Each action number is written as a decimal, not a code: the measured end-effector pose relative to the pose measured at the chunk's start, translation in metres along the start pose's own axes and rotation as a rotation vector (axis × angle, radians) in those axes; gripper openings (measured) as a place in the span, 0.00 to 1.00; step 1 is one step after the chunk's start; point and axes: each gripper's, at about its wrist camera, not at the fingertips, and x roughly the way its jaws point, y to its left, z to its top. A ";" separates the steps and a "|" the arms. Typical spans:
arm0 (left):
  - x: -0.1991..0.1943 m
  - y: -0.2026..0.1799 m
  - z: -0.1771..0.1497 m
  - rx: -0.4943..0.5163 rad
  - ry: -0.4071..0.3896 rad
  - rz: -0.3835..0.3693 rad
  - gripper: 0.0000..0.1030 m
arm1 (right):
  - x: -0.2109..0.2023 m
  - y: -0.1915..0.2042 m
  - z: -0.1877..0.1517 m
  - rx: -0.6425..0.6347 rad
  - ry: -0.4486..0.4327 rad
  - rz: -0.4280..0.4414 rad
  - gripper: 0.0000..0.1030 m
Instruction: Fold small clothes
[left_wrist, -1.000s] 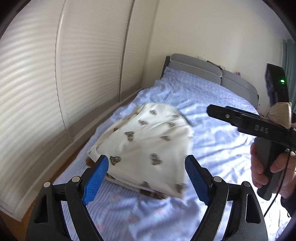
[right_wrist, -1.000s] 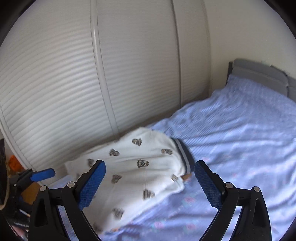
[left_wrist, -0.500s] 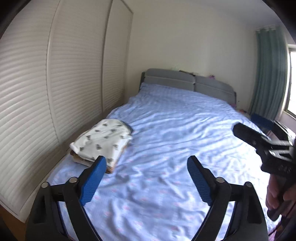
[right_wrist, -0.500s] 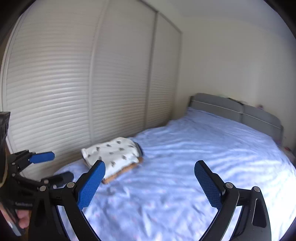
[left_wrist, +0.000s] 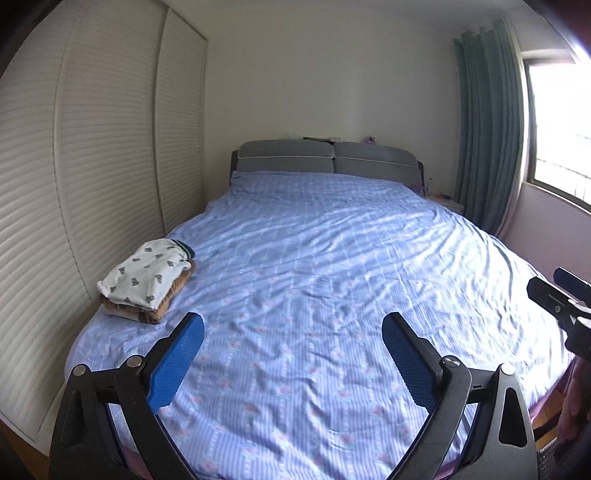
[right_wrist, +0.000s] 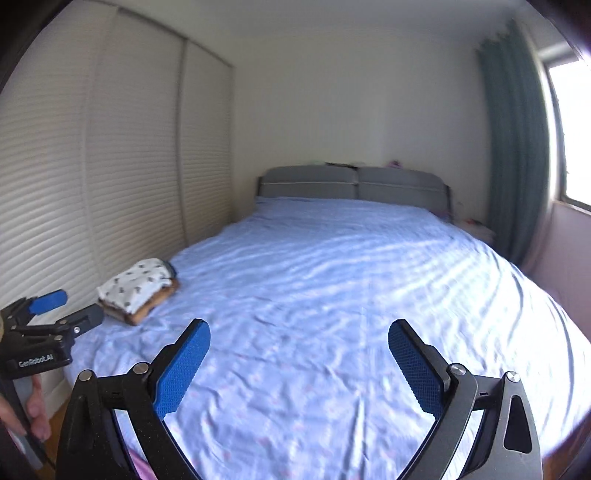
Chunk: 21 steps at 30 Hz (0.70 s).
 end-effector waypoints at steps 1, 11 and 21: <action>-0.001 -0.007 -0.004 0.014 0.001 -0.001 0.97 | -0.005 -0.008 -0.004 0.017 0.005 -0.013 0.97; -0.005 -0.038 -0.030 0.046 0.022 0.008 0.99 | -0.031 -0.045 -0.042 0.038 0.042 -0.104 0.97; -0.004 -0.036 -0.042 0.051 0.031 0.030 0.99 | -0.036 -0.050 -0.066 0.049 0.076 -0.120 0.97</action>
